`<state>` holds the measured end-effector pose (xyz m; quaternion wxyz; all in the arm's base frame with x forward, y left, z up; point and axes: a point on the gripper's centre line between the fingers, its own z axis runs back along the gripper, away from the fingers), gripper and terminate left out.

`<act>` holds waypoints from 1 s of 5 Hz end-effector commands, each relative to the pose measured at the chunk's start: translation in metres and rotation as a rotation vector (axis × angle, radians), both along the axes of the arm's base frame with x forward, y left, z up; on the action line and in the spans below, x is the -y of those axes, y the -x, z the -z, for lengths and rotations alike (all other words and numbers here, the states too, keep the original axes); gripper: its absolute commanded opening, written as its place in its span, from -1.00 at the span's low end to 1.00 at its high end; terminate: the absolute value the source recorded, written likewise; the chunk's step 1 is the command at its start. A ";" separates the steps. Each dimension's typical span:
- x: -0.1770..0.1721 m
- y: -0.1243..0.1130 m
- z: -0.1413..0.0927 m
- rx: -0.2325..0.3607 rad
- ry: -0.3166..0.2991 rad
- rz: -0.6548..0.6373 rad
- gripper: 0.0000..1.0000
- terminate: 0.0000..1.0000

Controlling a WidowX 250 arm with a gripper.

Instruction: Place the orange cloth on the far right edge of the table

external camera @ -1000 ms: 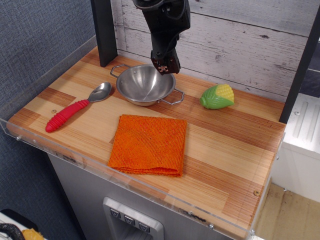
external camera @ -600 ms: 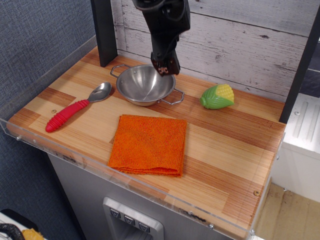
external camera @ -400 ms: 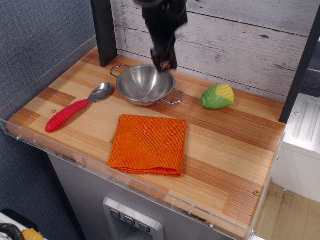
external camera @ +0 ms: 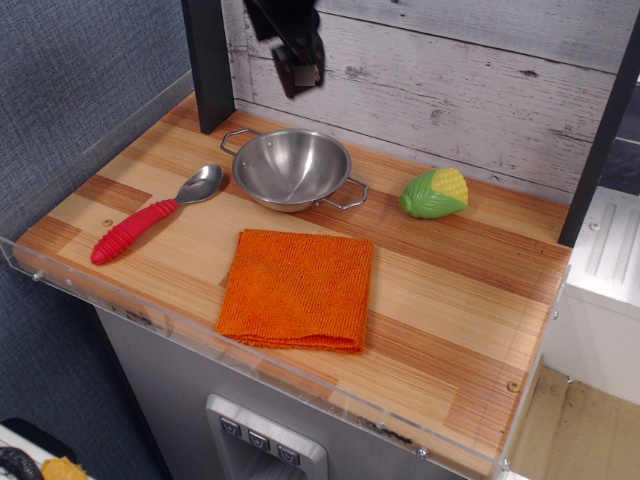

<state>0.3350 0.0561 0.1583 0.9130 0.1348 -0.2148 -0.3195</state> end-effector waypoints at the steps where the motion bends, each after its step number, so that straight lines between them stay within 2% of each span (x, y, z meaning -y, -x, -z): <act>1: -0.027 0.062 0.013 -0.045 -0.033 -0.338 1.00 -1.00; 2: -0.003 0.072 0.021 -0.075 0.012 -0.436 1.00 -1.00; 3: 0.022 0.072 0.020 -0.084 0.011 -0.440 1.00 -1.00; 4: 0.034 0.072 0.035 -0.119 -0.002 -0.442 1.00 -1.00; 5: 0.029 0.082 0.059 -0.166 0.029 -0.421 1.00 -1.00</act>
